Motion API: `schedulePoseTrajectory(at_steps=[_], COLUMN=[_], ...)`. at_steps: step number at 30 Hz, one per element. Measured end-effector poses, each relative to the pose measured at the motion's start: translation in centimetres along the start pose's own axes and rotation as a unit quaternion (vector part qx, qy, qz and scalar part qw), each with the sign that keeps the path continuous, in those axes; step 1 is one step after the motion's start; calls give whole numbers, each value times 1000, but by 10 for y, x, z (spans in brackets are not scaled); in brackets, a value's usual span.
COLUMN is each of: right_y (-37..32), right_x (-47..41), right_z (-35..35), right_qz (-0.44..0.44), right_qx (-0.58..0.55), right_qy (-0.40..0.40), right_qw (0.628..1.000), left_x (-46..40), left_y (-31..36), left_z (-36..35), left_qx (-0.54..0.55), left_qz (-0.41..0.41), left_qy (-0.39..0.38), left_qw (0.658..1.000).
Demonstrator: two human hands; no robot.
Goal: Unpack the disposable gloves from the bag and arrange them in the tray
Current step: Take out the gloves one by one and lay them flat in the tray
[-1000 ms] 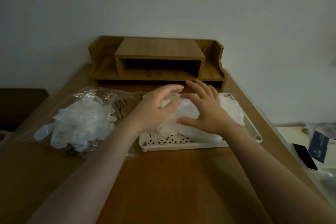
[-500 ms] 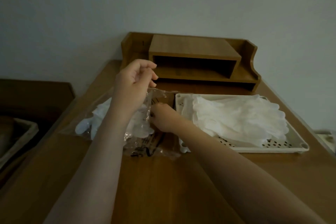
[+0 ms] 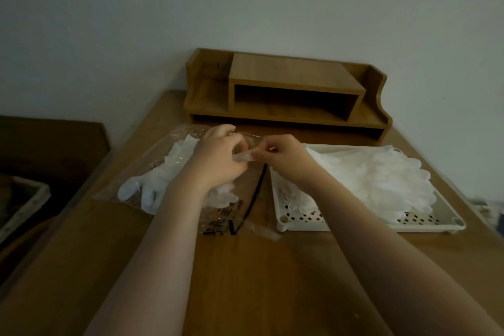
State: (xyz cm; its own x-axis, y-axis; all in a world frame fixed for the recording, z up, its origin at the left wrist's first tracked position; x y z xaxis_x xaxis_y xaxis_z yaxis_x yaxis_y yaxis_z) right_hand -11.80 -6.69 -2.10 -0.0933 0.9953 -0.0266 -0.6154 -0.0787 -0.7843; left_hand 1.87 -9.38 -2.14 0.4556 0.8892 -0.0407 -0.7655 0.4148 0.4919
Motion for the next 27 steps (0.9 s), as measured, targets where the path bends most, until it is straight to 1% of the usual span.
schedulePoseTrajectory(at_steps=[2, 3, 5, 6, 7, 10, 12, 15, 17, 18, 19, 20, 21, 22, 24, 25, 26, 27], right_y=[3, 2, 0, 1, 2, 10, 14, 17, 15, 15, 14, 15, 16, 20, 24, 24, 21, 18], right_x=[8, 12, 17, 19, 22, 26, 30, 34, 37, 37, 38, 38, 39, 40, 45, 47, 49, 50], right_z=[9, 12, 20, 24, 29, 40, 43, 46, 49, 50, 51, 54, 56, 58, 61, 60, 58, 56], right_qz=[-1, 7, 31, 37, 39, 28, 19, 34, 55, 57, 52, 36, 17, -3, -23, -26, -21, 1], right_qx=[-118, -179, -311, -383, -457, -627, -690, -758, -785, -794, -795, -783, -753, -695, -499, -398, -312, -247], right_qy=[-6, -10, 1, 16, 32, 61, 67, 59, 46, 41, 42, 52, 67, 86, 125, 127, 119, 95], right_qw=[993, 984, 950, 923, 888, 776, 721, 649, 615, 604, 603, 618, 655, 714, 857, 908, 942, 964], left_x=[0, 0, 1, 1, 2, 3, 4, 6, 7, 7, 6, 6, 6, 7, 11, 12, 14, 15], left_y=[-5, -5, -6, -6, -6, -7, 2, 29, 48, 53, 55, 53, 50, 47, 43, 43, 44, 46], left_z=[-2, -2, -4, -5, -7, -13, -15, -13, -15, -17, -19, -21, -20, -19, -12, -7, -3, 0], left_qx=[-28, -34, -51, -61, -69, -82, -77, -17, 7, 8, 9, 15, 30, 52, 95, 121, 151, 179], left_qz=[16, 20, 22, 23, 27, 46, 35, -53, -117, -137, -144, -139, -123, -107, -86, -81, -80, -82], left_qy=[-19, -22, -24, -27, -34, -61, -62, -33, -2, 17, 32, 38, 33, 24, 20, 28, 38, 48], left_qw=[999, 999, 998, 998, 997, 994, 994, 998, 993, 990, 989, 989, 991, 993, 992, 989, 985, 979])
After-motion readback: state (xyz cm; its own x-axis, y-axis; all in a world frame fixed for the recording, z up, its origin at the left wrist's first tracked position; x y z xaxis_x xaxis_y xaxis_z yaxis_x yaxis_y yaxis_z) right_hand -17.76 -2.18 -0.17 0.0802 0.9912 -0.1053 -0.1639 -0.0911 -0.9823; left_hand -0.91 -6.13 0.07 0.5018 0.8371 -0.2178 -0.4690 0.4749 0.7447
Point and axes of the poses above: each hand's wrist, its own x-axis away from the middle knuckle, its own z-axis out of the back of the hand, y = z × x, the point moved 4 cm from there along -x, towards the middle knuckle, and after that the axes turned 6 degrees about -y, right-handed, at the moved point
